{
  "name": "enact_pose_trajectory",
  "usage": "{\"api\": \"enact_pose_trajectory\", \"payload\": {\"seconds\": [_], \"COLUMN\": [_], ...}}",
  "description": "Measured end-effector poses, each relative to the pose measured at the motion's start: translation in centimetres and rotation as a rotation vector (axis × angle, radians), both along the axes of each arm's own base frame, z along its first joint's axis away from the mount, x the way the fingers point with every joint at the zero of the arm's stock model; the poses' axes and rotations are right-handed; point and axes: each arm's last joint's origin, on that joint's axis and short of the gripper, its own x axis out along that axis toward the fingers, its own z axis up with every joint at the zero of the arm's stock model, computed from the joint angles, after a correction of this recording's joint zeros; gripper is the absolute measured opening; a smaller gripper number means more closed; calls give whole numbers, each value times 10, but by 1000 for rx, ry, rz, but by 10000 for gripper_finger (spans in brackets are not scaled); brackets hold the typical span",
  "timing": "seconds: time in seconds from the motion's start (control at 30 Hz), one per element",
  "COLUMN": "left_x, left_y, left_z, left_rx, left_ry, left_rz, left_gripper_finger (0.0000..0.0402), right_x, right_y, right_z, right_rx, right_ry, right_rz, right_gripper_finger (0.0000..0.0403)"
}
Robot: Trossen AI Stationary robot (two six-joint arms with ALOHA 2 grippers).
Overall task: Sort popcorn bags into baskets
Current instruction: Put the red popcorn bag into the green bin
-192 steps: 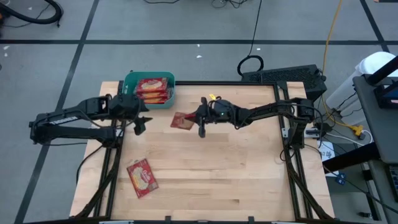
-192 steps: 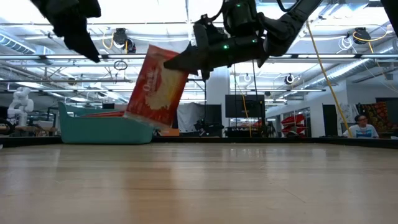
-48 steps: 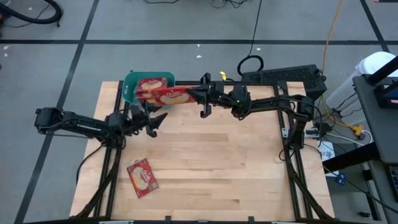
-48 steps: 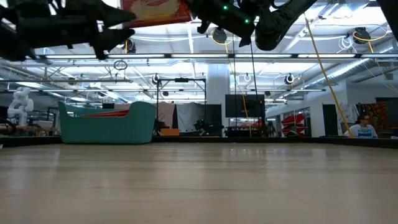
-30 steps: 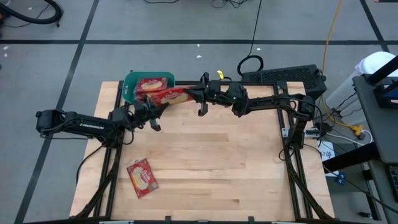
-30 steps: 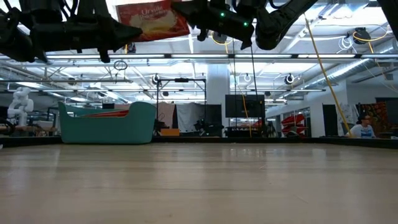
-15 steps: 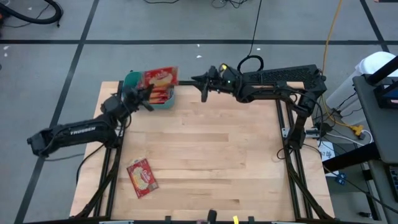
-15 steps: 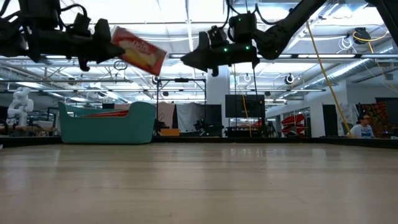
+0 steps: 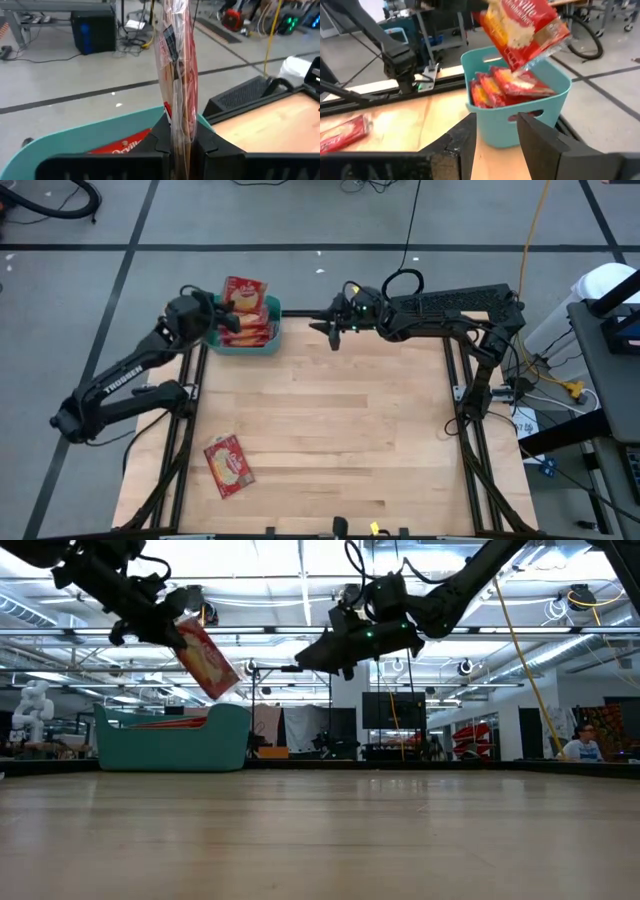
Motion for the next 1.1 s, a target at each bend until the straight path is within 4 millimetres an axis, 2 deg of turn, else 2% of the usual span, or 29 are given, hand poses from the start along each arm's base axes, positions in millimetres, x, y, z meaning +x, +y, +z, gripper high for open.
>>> {"api": "enact_pose_trajectory", "payload": {"seconds": [0.2,0.3,0.6,0.9,1.1], "left_x": [-11,-15,-16,-18,-18], "left_y": [8,9,10,9,8], "left_z": [-3,-11,-15,-17,-18], "left_rx": [-81,-179,-246,-269,-256], "left_ry": [-3,-9,-63,-53,-2], "left_rz": [59,84,130,174,163], "left_gripper_finger": [23,23,27,100,133], "right_x": [0,-1,0,2,7], "right_y": [1,2,6,16,26], "right_z": [-4,-5,-4,-7,-6], "right_rx": [21,25,59,100,102], "right_ry": [41,46,26,40,36], "right_rz": [4,6,174,277,326], "right_gripper_finger": [134,134,134,134,134]}}
